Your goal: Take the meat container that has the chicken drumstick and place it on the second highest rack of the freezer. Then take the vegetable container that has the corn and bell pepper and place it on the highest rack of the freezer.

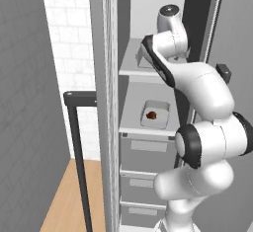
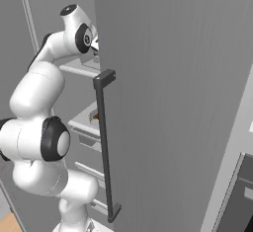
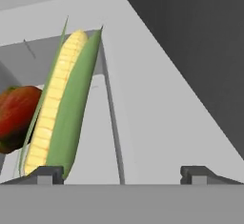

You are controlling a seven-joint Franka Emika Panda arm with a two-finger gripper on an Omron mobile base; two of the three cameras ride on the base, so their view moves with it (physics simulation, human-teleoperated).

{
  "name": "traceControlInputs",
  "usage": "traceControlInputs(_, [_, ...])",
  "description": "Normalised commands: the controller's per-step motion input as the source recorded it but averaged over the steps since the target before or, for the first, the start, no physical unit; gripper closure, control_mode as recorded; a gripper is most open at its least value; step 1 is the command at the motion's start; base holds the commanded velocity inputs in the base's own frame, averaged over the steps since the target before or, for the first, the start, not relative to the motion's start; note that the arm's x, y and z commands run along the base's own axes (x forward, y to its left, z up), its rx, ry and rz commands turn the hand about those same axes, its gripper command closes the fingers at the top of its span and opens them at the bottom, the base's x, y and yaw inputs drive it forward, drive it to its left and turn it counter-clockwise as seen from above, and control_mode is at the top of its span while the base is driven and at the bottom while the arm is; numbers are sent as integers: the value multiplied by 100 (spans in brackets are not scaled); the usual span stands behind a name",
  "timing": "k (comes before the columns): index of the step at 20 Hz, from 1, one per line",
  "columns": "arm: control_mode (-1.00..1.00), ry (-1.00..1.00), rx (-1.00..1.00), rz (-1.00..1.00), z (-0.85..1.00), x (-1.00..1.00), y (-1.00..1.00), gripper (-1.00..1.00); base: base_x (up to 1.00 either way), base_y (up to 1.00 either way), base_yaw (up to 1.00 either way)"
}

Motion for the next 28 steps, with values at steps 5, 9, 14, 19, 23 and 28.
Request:
traceControlInputs(5, [-100, -20, 3, 0, 33, -51, 0, -100, 0, 0, 0])
traceControlInputs(9, [-100, -28, 4, 0, 46, -77, 0, -100, 0, 0, 0])
traceControlInputs(14, [-100, -21, 0, 2, 13, -98, 0, -100, 0, 0, 0])
traceControlInputs(19, [-100, -7, -4, 9, 29, -92, 17, -100, 0, 0, 0])
traceControlInputs(23, [-100, -2, 0, 35, 0, -100, 0, -100, 0, 0, 0])
traceControlInputs(28, [-100, 8, -2, 41, -2, -100, 10, -100, 0, 0, 0])
